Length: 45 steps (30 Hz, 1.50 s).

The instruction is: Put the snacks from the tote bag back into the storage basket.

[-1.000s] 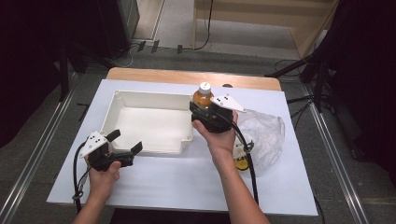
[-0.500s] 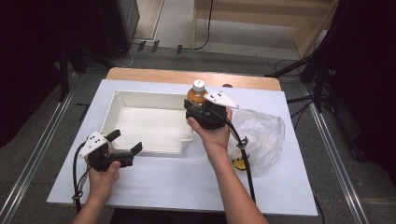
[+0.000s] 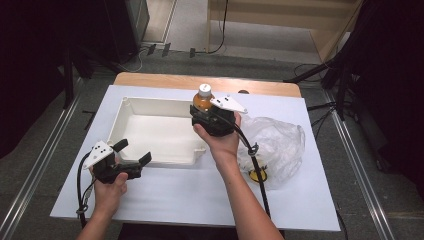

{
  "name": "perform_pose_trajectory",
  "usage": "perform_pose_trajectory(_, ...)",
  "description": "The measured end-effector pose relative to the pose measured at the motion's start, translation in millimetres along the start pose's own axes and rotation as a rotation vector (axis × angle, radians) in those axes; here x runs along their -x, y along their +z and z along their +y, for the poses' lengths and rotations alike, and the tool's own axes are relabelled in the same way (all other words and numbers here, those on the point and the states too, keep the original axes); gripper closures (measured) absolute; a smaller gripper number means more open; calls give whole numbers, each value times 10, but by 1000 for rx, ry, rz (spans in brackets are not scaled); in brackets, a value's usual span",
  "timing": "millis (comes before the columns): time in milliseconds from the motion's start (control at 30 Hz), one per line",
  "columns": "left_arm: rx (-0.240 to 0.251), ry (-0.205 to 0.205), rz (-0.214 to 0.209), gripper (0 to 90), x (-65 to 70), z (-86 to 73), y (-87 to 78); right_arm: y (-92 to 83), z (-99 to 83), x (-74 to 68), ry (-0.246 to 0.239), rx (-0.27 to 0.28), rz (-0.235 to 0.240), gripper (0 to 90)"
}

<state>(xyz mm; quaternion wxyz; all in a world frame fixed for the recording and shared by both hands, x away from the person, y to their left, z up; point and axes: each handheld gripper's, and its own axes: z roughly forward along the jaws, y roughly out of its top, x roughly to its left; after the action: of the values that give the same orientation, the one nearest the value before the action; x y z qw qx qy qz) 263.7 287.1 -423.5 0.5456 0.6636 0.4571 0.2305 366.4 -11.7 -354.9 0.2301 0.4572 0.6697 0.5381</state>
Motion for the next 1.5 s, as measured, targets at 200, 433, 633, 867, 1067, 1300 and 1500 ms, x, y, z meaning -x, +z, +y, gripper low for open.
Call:
perform_pose_trajectory(200, -2, -3, 0, 0, -5, -1, 6, 36, 8, -36, 1, -2, 7, 329)
perform_pose_trajectory(433, -2, -3, -6, 0, 0, 0, 9, 85, 9, -85, -9, -7, 19, 329)
perform_pose_trajectory(633, 4, -13, -9, 0, -6, 3, 0, 131, -20, -101, -13, -19, 23, 328)
perform_pose_trajectory(867, 4, -14, -12, 0, -16, 4, -3, 173, -53, -116, -21, -29, 32, 329)
perform_pose_trajectory(1067, 6, -16, -10, 0, -20, 3, -3, 206, -98, -124, -32, -37, 37, 328)
perform_pose_trajectory(1300, 4, -17, -10, 0, -21, 3, -2, 233, -185, -118, -36, -48, 36, 328)
perform_pose_trajectory(1500, 4, -23, -11, 0, -30, -1, -1, 250, -256, -94, -34, -63, 32, 328)
